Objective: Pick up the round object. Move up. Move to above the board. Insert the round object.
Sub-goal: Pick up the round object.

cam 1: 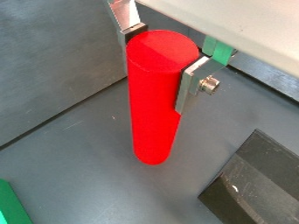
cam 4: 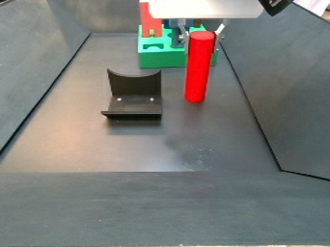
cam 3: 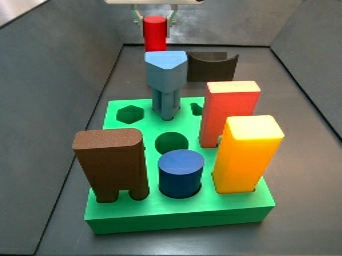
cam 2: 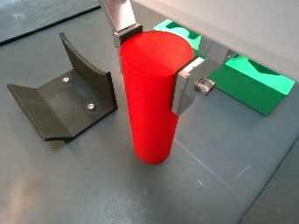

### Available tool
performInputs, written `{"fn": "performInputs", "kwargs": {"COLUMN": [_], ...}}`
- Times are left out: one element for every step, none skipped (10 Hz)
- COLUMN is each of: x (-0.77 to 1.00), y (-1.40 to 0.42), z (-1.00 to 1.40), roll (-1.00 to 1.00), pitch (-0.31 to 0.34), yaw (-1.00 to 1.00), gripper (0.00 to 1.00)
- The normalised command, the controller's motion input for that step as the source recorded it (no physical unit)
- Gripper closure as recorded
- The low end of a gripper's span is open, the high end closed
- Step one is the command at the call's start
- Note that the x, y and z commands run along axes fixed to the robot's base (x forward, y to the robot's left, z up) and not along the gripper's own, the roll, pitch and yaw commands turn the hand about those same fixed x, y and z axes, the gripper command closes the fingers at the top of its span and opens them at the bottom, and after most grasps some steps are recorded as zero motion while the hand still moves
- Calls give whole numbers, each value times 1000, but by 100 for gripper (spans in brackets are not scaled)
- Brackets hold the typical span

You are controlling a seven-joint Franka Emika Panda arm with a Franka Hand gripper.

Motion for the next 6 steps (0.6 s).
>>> {"fn": "performInputs", "kwargs": {"x": [0, 0, 0, 0, 0, 0], "y": [0, 0, 0, 0, 0, 0], "z": [0, 0, 0, 0, 0, 0], "roll": [0, 0, 0, 0, 0, 0], "pitch": [0, 0, 0, 0, 0, 0], "yaw": [0, 0, 0, 0, 0, 0], "gripper": [100, 100, 100, 100, 100, 100]}}
